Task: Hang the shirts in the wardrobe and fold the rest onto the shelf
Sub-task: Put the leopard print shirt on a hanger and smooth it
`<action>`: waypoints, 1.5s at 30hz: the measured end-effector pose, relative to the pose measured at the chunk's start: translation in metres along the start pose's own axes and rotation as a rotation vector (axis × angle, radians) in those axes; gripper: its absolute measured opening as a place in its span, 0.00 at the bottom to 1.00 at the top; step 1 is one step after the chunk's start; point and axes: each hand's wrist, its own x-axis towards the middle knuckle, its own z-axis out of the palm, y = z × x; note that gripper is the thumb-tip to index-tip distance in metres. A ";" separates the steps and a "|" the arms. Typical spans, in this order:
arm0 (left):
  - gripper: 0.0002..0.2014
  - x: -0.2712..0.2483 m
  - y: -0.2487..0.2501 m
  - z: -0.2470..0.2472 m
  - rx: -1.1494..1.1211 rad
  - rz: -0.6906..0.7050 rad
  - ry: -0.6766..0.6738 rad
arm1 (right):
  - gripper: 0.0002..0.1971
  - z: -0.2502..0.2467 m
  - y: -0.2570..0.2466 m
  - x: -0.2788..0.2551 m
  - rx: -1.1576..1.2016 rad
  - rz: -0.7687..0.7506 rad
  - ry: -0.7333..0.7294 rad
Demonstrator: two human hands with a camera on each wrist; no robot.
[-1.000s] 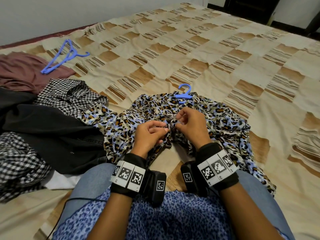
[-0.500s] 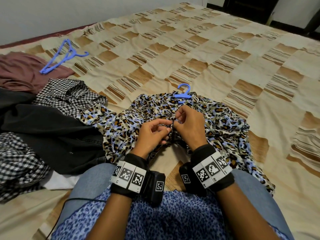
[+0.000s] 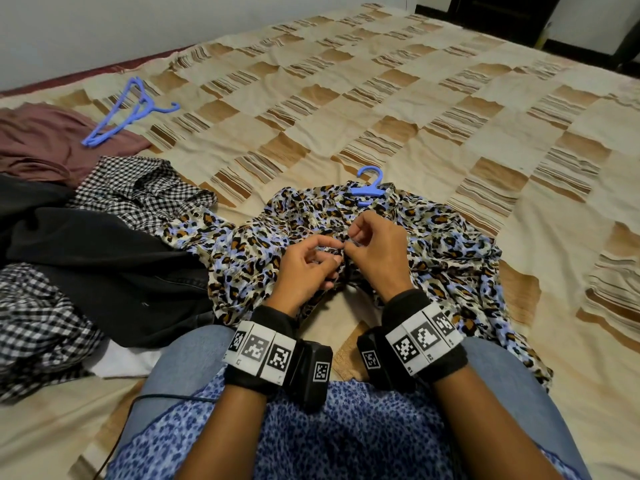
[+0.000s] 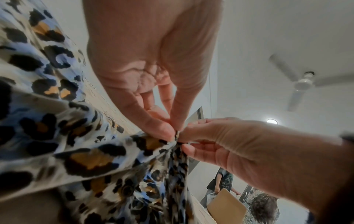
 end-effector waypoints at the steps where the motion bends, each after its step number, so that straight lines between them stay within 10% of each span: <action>1: 0.08 0.000 0.000 0.000 0.002 -0.006 -0.002 | 0.11 0.001 -0.001 0.000 0.015 0.000 -0.013; 45: 0.09 0.002 -0.007 -0.005 0.019 -0.011 0.135 | 0.05 -0.013 0.006 0.004 0.489 0.266 -0.353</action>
